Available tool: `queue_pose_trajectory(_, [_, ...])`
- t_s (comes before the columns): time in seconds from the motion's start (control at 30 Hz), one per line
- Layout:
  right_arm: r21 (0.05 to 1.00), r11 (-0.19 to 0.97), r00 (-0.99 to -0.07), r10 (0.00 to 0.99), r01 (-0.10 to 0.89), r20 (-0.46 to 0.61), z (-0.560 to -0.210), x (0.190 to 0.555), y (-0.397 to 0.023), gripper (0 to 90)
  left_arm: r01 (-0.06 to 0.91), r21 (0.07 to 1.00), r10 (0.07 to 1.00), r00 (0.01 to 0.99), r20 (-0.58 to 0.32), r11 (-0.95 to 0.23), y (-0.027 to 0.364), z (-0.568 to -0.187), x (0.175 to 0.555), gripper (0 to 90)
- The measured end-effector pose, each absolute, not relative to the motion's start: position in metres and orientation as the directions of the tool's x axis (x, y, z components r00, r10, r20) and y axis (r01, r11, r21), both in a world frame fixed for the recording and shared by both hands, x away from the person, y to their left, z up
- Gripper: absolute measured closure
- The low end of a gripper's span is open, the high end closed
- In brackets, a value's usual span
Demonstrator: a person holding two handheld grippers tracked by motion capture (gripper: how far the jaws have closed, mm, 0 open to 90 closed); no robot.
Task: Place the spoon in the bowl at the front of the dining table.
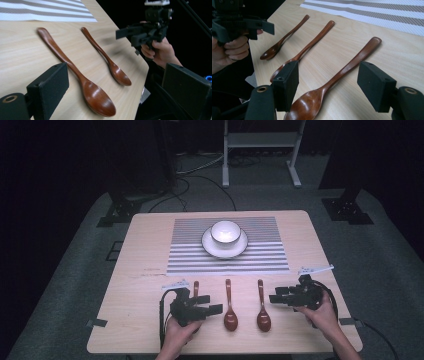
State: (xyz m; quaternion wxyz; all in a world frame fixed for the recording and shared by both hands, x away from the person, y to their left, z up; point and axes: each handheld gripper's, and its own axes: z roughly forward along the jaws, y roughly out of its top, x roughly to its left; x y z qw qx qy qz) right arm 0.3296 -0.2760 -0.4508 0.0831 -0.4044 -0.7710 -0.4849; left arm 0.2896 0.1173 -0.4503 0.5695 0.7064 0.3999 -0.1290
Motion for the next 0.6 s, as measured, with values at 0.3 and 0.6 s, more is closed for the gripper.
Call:
queue_pose_trajectory(0.3, [0.684, 0.213, -0.669, 0.536, 0.697, 0.515, -0.444, 0.335, -0.269, 32.5, 0.722, 0.685, 0.371, 0.664, -0.65, -0.092, 0.095, -0.454, 0.281, 5.9])
queue_pose_trajectory(0.6, [0.692, 0.212, -0.675, 0.534, 0.69, 0.509, -0.435, 0.339, -0.266, 32.6, 0.726, 0.673, 0.341, 0.674, -0.656, -0.141, 0.081, -0.458, 0.275, 5.9])
